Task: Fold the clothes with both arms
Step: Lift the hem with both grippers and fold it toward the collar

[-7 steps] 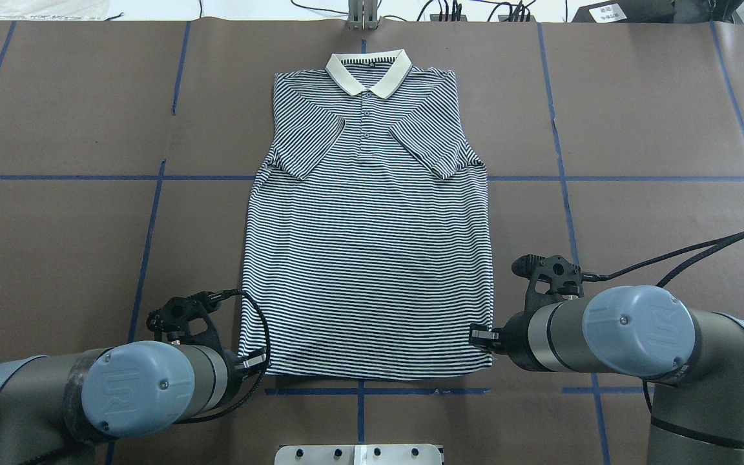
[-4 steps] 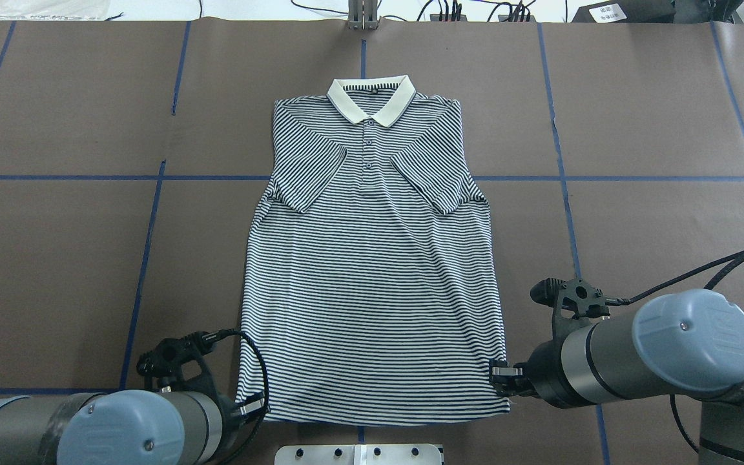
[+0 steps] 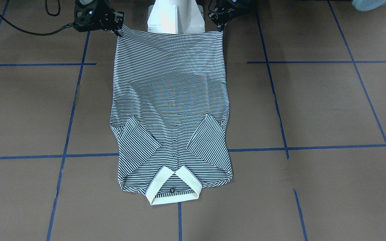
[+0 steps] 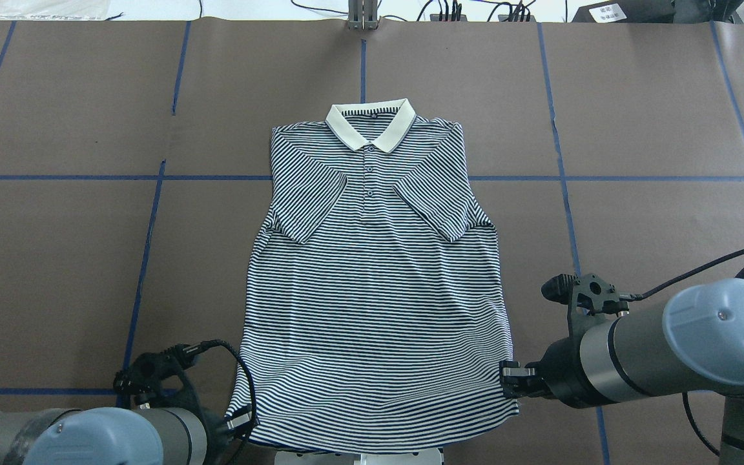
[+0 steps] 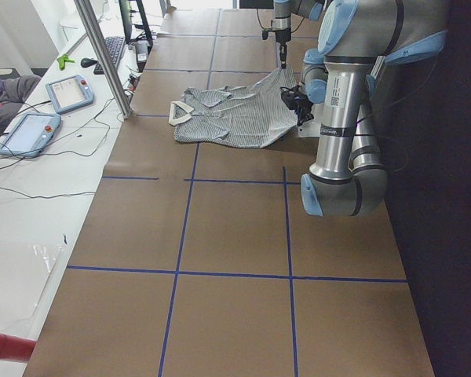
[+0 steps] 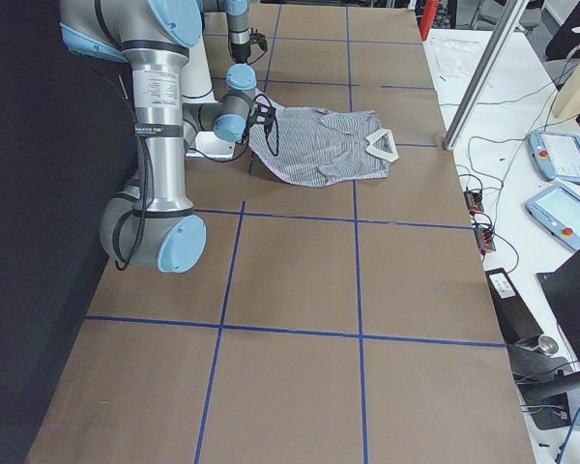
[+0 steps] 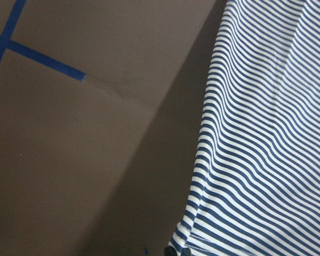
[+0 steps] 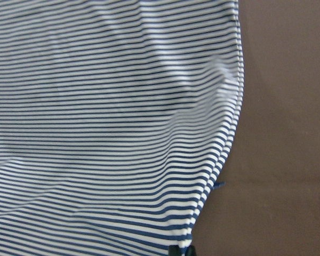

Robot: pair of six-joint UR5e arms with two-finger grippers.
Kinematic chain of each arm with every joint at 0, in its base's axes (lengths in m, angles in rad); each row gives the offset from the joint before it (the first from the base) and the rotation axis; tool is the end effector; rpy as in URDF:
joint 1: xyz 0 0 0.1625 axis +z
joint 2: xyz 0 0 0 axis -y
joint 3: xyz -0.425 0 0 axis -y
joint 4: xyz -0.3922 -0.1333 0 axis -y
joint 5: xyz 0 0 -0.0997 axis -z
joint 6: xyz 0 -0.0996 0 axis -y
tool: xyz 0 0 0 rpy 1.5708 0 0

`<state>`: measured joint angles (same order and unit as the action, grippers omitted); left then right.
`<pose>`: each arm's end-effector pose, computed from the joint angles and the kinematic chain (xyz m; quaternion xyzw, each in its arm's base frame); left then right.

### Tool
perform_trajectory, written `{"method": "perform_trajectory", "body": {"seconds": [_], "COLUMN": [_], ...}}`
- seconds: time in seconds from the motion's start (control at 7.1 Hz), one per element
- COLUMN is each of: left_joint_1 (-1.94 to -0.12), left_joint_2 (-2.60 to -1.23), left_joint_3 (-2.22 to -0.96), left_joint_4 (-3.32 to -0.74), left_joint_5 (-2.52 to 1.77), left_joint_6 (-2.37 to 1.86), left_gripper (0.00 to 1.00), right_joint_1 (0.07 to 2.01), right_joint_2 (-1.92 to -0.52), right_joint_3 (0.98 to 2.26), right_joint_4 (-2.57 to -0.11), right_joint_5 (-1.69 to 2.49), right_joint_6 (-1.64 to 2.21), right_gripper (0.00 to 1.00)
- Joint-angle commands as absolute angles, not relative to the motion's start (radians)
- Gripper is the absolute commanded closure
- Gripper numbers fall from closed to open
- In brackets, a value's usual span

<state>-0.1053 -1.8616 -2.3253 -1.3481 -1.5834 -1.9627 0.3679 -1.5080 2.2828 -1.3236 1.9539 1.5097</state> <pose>0.4430 -0.1796 0.2251 -0.0628 0.3949 -0.2231 0.8890 -0.3739 -0.2471 0.2754 -0.0601 -0.5044 0.0388 0.8605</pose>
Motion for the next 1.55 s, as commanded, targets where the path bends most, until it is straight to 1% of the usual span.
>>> {"method": "perform_trajectory", "body": {"seconds": [0.0,0.28,0.42,0.56,0.7,0.99,1.13,1.27,1.41], "left_joint_1": [-0.248,-0.412,-0.476,-0.536,-0.587,-0.667,-0.687,-0.693,-0.693], "left_joint_2": [-1.868,-1.902,-1.964,-2.041,-2.075,-2.103,-2.135,-2.164,-2.193], "left_joint_3": [-2.318,-2.28,-2.208,-2.095,-1.998,-1.797,-1.717,-1.66,-1.607], "left_joint_4": [-1.347,-1.348,-1.351,-1.359,-1.432,-1.616,-1.671,-1.712,-1.751], "left_joint_5": [-1.585,-1.589,-1.589,-1.588,-1.588,-1.586,-1.586,-1.586,-1.585], "left_joint_6": [-1.84,-1.676,-1.648,-1.614,-1.6,-1.598,-1.598,-1.6,-1.601], "left_gripper": [1.0,1.0,1.0,1.0,1.0,1.0,1.0,1.0,1.0], "right_joint_1": [0.536,0.74,0.783,0.817,0.842,0.883,0.89,0.891,0.893], "right_joint_2": [-1.412,-1.256,-1.165,-1.069,-0.99,-0.918,-0.87,-0.864,-0.864], "right_joint_3": [2.167,1.972,1.876,1.75,1.645,1.512,1.415,1.325,1.3], "right_joint_4": [-1.322,-1.324,-1.324,-1.322,-1.322,-1.319,-1.263,-1.144,-1.122], "right_joint_5": [1.985,2.067,2.066,2.068,2.065,2.059,2.046,2.046,2.046], "right_joint_6": [1.409,1.326,1.322,1.319,1.316,1.273,1.275,1.278,1.276], "right_gripper": [1.0,1.0,1.0,1.0,1.0,1.0,1.0,1.0,1.0]}}
